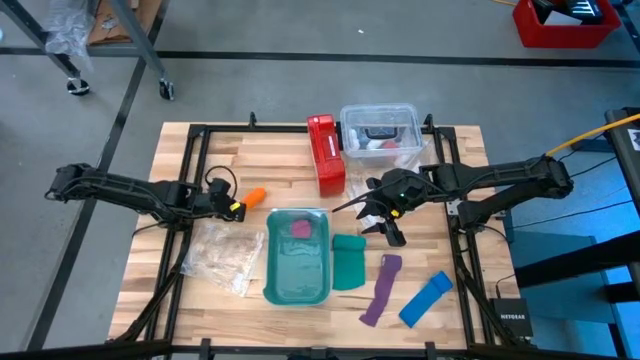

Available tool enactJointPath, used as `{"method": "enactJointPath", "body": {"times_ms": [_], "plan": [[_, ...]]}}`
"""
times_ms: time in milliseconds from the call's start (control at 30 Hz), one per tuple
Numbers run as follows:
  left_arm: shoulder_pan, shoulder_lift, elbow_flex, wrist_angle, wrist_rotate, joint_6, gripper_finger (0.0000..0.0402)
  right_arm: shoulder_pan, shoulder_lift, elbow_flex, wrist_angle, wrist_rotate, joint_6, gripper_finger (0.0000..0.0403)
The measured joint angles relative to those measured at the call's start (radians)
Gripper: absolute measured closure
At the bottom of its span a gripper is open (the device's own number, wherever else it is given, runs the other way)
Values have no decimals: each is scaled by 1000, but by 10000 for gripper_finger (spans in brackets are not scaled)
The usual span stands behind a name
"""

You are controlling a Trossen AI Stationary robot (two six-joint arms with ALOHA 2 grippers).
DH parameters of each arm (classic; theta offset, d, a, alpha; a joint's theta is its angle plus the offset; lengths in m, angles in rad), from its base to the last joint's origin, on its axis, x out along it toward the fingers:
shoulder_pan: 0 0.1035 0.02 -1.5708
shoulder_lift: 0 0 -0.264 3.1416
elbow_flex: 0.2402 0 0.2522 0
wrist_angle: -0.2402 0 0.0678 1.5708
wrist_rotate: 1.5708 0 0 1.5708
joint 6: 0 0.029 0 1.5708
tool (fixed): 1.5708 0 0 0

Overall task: Roll bandage
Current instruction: Roll the orange bandage, then open the transparent zip bag

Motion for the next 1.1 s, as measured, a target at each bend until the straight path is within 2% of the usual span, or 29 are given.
{"method": "enactJointPath", "body": {"times_ms": [267, 367, 567, 833, 1100], "plan": [[0, 0, 0, -1, 70, -10, 294, 0, 0, 0, 0, 0, -3, 210], [0, -1, 0, -1, 91, -25, 277, 0, 0, 0, 0, 0, -3, 210], [0, -1, 0, -1, 119, -58, 276, 0, 0, 0, 0, 0, -3, 210], [1, -2, 0, 0, 280, -60, 288, 0, 0, 0, -1, 1, -7, 210], [1, -15, 0, 7, 315, -62, 288, 1, 0, 0, -19, 122, -34, 210]]}}
